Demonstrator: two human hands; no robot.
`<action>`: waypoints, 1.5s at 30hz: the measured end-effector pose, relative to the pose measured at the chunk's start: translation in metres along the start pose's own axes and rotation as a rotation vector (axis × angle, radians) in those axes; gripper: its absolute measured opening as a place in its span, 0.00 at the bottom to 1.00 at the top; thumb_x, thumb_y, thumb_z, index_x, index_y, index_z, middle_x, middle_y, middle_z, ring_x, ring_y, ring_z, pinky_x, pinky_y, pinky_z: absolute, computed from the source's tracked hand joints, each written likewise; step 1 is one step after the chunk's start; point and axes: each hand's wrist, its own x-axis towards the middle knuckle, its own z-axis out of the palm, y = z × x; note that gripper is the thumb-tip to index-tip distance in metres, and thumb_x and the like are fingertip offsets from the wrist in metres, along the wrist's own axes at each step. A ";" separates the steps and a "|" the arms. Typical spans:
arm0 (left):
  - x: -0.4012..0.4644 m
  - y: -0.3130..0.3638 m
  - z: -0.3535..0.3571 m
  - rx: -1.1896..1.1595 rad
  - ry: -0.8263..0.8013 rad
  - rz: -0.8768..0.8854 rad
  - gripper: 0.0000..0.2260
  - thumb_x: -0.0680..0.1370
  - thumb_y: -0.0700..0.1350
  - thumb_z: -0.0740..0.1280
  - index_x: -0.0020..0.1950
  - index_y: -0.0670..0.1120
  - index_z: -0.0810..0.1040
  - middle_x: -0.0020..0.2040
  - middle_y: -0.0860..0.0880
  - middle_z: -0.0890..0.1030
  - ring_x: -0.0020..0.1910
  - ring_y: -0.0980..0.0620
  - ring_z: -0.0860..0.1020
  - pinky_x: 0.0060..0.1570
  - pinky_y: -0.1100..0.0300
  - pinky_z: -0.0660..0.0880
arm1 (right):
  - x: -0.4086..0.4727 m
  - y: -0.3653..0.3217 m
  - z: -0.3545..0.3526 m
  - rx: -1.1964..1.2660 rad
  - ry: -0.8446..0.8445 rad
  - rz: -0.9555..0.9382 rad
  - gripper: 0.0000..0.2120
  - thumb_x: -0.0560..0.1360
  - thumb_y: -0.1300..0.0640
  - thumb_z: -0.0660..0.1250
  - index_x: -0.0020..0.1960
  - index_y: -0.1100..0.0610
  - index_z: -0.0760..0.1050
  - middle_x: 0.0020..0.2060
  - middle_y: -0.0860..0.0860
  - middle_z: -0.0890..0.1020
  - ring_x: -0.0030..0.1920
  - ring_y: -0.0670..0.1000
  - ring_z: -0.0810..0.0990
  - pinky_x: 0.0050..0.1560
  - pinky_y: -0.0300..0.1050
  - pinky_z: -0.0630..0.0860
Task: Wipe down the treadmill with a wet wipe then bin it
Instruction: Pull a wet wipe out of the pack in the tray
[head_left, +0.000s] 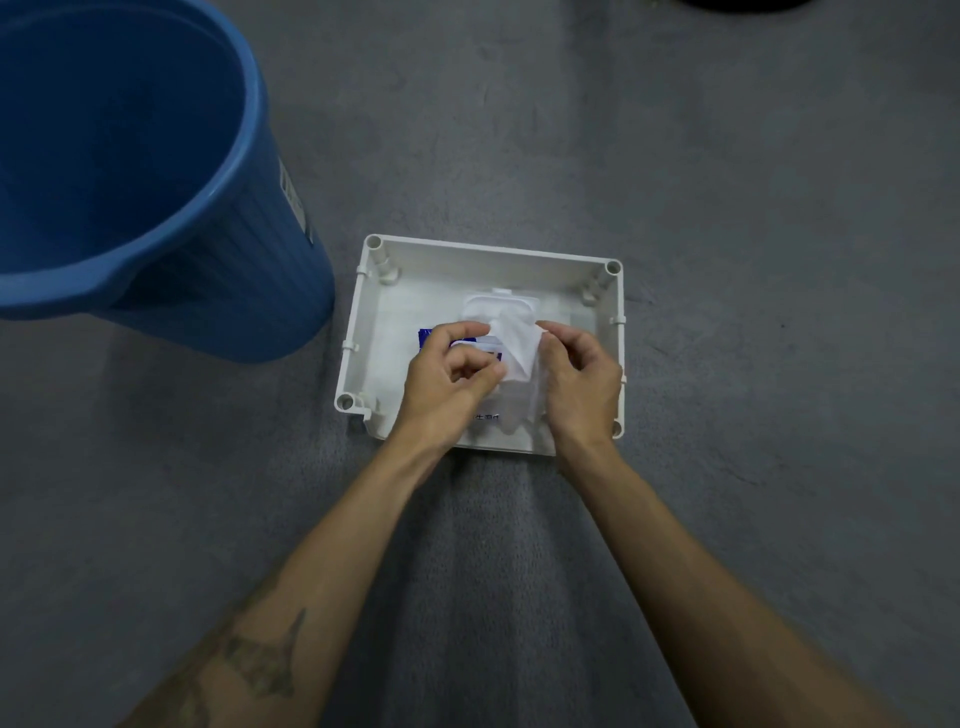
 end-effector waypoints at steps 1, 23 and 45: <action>0.000 -0.001 -0.002 0.000 0.019 0.009 0.16 0.78 0.31 0.71 0.62 0.45 0.75 0.40 0.50 0.83 0.42 0.56 0.81 0.52 0.60 0.78 | 0.000 -0.001 -0.002 -0.033 0.009 -0.004 0.07 0.80 0.61 0.68 0.52 0.53 0.84 0.45 0.47 0.86 0.46 0.44 0.83 0.51 0.41 0.80; 0.002 -0.009 -0.025 0.253 0.278 0.149 0.15 0.83 0.33 0.62 0.48 0.53 0.78 0.50 0.52 0.78 0.38 0.54 0.78 0.39 0.63 0.74 | 0.015 0.004 -0.009 -0.073 -0.050 0.175 0.04 0.80 0.60 0.71 0.47 0.52 0.81 0.45 0.53 0.86 0.45 0.56 0.86 0.45 0.57 0.85; -0.018 0.001 -0.037 0.867 -0.039 0.206 0.32 0.82 0.61 0.54 0.84 0.53 0.54 0.84 0.53 0.55 0.81 0.51 0.56 0.79 0.48 0.59 | -0.014 -0.018 -0.018 0.116 -0.285 0.110 0.09 0.86 0.58 0.59 0.56 0.53 0.79 0.52 0.56 0.83 0.53 0.54 0.82 0.57 0.59 0.80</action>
